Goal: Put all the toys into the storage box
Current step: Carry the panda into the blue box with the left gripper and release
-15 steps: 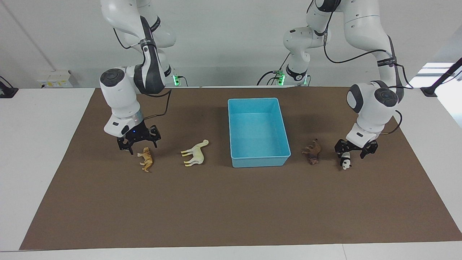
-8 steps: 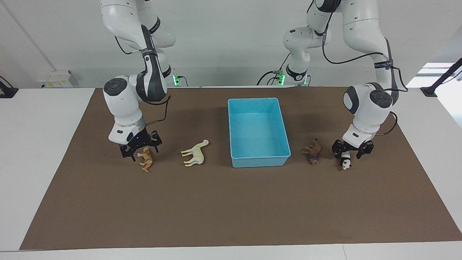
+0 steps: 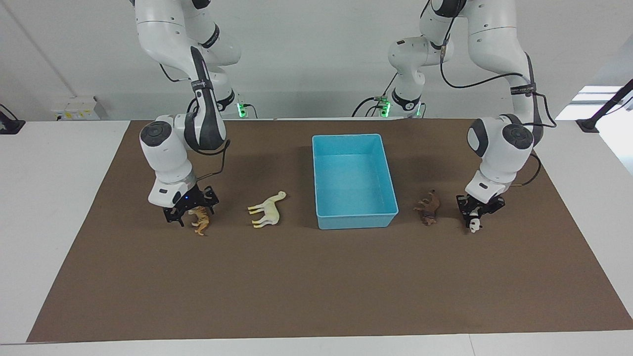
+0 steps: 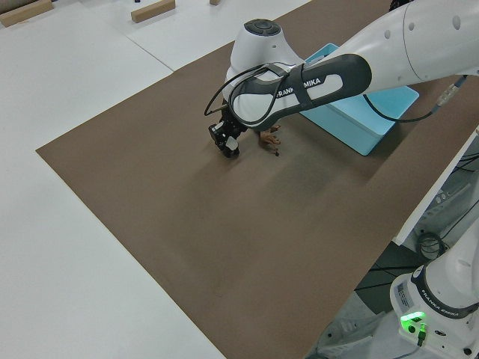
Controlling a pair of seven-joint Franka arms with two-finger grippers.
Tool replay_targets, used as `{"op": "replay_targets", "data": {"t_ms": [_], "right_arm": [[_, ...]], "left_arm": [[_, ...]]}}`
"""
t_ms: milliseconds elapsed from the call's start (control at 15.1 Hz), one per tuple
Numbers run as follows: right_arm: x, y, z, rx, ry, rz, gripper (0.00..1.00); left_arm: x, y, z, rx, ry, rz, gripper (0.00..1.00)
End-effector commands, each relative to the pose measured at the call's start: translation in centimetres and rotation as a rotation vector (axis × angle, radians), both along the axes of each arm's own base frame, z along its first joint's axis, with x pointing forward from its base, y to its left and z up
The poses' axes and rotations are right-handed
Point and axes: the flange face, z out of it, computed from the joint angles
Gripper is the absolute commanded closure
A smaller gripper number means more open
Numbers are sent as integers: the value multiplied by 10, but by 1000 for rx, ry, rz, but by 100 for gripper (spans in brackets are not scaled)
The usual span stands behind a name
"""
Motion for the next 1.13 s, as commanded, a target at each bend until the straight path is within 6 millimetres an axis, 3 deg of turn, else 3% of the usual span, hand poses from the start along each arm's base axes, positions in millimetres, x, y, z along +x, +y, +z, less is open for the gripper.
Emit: {"op": "replay_targets", "data": {"t_ms": [0, 66, 133, 199, 265, 332, 531, 597, 664, 730, 863, 929, 1062], "right_arm": [[1, 1, -12, 11, -1, -40, 1], [0, 0, -15, 12, -15, -43, 5], [-4, -1, -20, 14, -16, -47, 12], [-4, -1, -20, 17, -21, -51, 29], [-4, 0, -20, 21, -19, -60, 72], [-6, 1, -21, 26, -14, -97, 100], [-9, 6, -22, 31, -9, -134, 100], [-9, 7, -23, 29, -8, -128, 100], [-8, 7, -22, 29, -9, -125, 100], [-7, 7, -20, 29, -11, -122, 100], [-2, 7, -12, 28, -14, -120, 100], [1, 6, -8, 26, -5, -118, 100], [3, 8, -5, 26, 1, -115, 100]], "left_arm": [[16, -2, 48, -11, 32, 58, 94], [22, -5, 74, -23, 60, 85, 94], [25, -23, 102, -37, 97, 108, 94], [22, -39, 123, -35, 116, 133, 94], [14, -64, 140, -33, 134, 169, 94], [2, -92, 157, -30, 140, 199, 94], [-39, -174, 197, -75, 160, 289, 93], [-48, -200, 195, -80, 155, 314, 93], [-61, -225, 190, -83, 145, 328, 93], [-73, -237, 182, -85, 136, 328, 92], [-110, -256, 151, -83, 121, 283, 90], [-122, -255, 136, -91, 105, 290, 88], [-146, -279, 120, -104, 86, 305, 87]]}}
